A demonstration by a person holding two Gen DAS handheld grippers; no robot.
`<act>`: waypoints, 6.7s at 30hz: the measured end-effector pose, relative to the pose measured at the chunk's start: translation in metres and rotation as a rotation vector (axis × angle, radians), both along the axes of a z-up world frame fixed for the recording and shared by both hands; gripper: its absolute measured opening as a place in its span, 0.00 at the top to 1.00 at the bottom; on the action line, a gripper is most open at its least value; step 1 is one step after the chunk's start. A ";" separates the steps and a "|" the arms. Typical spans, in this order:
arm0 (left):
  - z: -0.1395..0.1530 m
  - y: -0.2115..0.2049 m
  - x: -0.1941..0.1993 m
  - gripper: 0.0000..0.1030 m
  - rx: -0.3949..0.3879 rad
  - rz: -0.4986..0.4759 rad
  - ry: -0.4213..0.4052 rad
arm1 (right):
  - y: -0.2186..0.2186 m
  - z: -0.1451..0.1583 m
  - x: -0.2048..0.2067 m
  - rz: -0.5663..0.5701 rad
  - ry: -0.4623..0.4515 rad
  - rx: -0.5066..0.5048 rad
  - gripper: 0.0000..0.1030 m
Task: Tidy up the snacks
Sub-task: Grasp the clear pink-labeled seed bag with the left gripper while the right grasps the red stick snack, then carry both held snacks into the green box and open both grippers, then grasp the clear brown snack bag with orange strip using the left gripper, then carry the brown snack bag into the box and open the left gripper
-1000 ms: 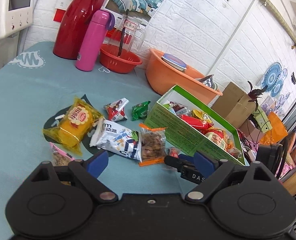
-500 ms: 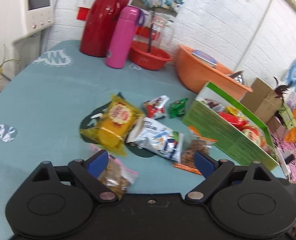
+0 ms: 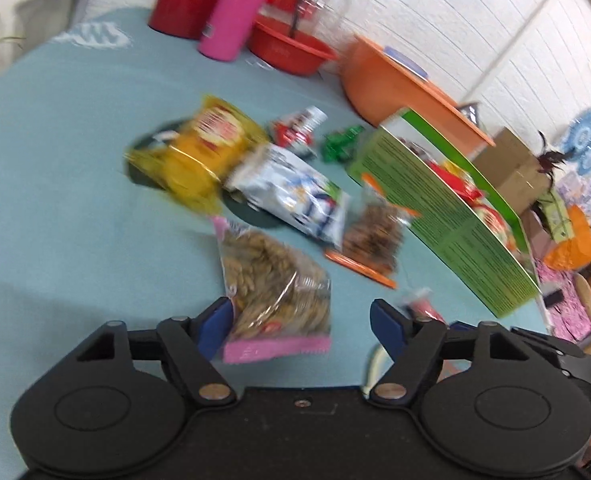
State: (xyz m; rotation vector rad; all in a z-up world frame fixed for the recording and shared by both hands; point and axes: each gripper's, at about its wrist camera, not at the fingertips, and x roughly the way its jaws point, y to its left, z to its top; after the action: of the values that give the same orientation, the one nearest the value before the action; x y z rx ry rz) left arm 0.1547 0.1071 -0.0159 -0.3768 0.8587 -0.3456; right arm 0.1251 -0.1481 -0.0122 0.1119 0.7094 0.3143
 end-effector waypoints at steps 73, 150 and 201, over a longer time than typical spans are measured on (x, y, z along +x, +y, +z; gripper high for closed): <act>0.062 -0.096 0.017 0.09 -0.044 -0.056 -0.165 | -0.038 0.043 -0.026 -0.086 -0.187 0.014 0.65; 0.010 -0.073 0.068 0.00 -0.003 -0.172 -0.136 | -0.013 -0.003 0.038 -0.084 -0.044 0.126 0.10; 0.079 -0.247 0.089 0.22 0.050 -0.424 -0.292 | -0.113 0.057 -0.003 -0.308 -0.322 0.053 0.46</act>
State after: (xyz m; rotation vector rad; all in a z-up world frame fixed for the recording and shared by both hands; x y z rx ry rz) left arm 0.2432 -0.1396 0.0627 -0.0890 0.6536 -0.7508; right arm 0.1225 -0.2613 0.0446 0.2134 0.3568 0.0523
